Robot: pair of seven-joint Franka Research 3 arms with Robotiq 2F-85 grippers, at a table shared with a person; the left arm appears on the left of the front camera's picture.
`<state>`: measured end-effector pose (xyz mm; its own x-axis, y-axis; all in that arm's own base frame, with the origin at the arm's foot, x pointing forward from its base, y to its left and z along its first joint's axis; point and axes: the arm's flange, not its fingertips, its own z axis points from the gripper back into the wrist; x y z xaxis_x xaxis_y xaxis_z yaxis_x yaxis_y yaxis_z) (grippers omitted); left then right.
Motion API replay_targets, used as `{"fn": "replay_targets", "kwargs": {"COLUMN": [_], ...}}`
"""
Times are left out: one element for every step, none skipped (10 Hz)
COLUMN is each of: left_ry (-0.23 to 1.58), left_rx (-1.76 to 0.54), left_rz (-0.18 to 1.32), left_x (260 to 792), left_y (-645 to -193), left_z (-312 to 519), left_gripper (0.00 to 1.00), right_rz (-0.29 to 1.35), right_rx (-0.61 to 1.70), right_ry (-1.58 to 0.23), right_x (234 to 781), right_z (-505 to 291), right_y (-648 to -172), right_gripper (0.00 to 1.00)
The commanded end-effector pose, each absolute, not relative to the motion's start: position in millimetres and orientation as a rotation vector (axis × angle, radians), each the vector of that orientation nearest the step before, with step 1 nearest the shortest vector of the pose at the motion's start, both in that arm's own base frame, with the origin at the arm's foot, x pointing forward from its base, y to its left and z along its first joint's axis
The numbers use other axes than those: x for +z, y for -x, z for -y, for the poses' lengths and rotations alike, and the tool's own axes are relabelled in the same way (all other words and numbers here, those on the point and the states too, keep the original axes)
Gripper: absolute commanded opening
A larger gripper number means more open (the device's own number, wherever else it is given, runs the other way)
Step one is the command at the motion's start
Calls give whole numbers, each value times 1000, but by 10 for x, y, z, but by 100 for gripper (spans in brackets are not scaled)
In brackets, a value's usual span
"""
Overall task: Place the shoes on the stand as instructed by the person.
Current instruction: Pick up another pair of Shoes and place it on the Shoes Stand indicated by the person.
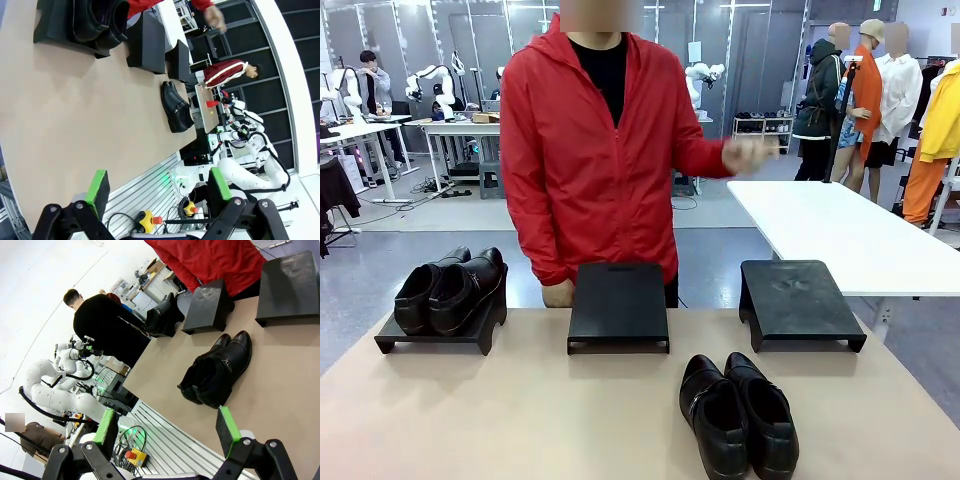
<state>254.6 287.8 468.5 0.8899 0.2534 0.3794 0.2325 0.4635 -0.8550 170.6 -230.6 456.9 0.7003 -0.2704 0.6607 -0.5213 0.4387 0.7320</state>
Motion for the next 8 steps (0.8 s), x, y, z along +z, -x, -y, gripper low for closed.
{"fn": "replay_targets", "kwargs": {"left_ry": [1114, 1114, 1114, 1114, 1114, 1114, 1114, 1114], "left_rx": [-13, -13, -13, -13, -13, -13, -13, -13], "left_rz": [514, 514, 514, 514, 514, 514, 514, 514], "left_x": [4675, 4675, 4675, 4675, 4675, 4675, 4675, 4675], "left_y": [-2529, -2529, -2529, -2529, -2529, -2529, -2529, -2529], "left_z": [-2856, -2856, -2856, -2856, -2856, -2856, -2856, -2856], "left_gripper": [100, 100, 100, 100, 100, 100, 100, 100], "right_rz": [845, 845, 845, 845, 845, 845, 845, 845], "right_rx": [191, 191, 191, 191, 191, 191, 191, 191], "right_ry": [-1139, -1139, -1139, -1139, -1139, -1139, -1139, -1139], "right_x": [4586, 4586, 4586, 4586, 4586, 4586, 4586, 4586], "right_z": [2313, 2313, 2313, 2313, 2313, 2313, 2313, 2313], "right_y": [-1703, -1703, -1703, -1703, -1703, -1703, -1703, -1703], "right_gripper": [100, 100, 100, 100, 100, 100, 100, 100]}}
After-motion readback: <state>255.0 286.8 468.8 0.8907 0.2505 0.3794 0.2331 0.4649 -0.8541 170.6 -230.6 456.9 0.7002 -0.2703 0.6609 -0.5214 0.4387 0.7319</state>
